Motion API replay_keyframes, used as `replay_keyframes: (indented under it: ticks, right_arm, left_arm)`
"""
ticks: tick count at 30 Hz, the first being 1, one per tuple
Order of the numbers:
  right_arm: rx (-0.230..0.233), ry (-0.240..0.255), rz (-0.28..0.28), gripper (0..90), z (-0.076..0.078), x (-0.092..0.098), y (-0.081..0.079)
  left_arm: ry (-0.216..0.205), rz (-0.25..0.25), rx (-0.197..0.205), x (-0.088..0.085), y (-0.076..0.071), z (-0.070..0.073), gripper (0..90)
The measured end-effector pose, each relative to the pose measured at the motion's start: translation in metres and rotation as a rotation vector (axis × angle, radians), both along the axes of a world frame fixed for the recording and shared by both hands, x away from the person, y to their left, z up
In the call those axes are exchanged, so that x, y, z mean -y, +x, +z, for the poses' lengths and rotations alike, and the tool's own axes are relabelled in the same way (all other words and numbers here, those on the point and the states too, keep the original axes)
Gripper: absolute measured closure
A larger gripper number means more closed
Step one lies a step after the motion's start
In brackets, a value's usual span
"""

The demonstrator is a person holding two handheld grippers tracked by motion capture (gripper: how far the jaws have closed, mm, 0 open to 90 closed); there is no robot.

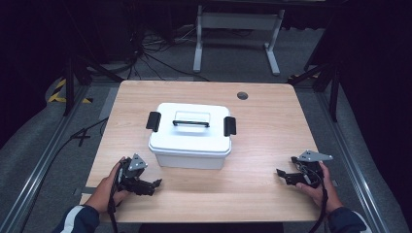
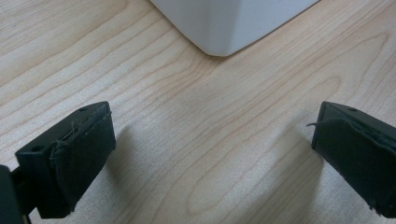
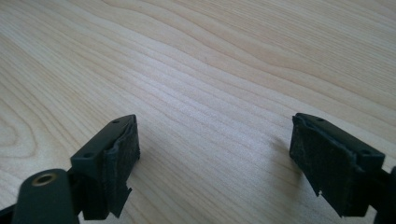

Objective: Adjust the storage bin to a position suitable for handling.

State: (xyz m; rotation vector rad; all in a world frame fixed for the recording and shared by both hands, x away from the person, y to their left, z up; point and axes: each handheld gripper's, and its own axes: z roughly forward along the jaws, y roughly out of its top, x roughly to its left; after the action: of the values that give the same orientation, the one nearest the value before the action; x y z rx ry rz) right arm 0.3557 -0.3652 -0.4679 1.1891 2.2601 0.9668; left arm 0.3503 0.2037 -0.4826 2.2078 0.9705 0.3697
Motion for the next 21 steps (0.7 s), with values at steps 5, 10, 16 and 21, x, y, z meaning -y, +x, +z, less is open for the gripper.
replay_keyframes:
  ticks: [5, 10, 16, 21]
  right_arm:
    - [-0.002, 0.004, 0.024, 16.0, 0.0, 0.002, 0.0]
    - [-0.025, -0.019, 0.045, 16.8, 0.003, 0.004, 0.002]
    - [-0.057, -0.048, 0.089, 26.4, 0.01, 0.002, 0.003]
    - [-0.053, -0.093, 0.141, 29.7, 0.025, -0.004, 0.007]
  left_arm:
    - [0.01, -0.006, 0.012, -0.001, 0.001, 0.0, 0.0]
    - [0.015, -0.02, 0.012, -0.002, 0.002, 0.001, 0.1]
    - [0.003, -0.047, -0.009, -0.005, 0.001, 0.001, 0.7]
    - [-0.002, -0.067, -0.005, -0.007, 0.002, 0.0, 0.6]
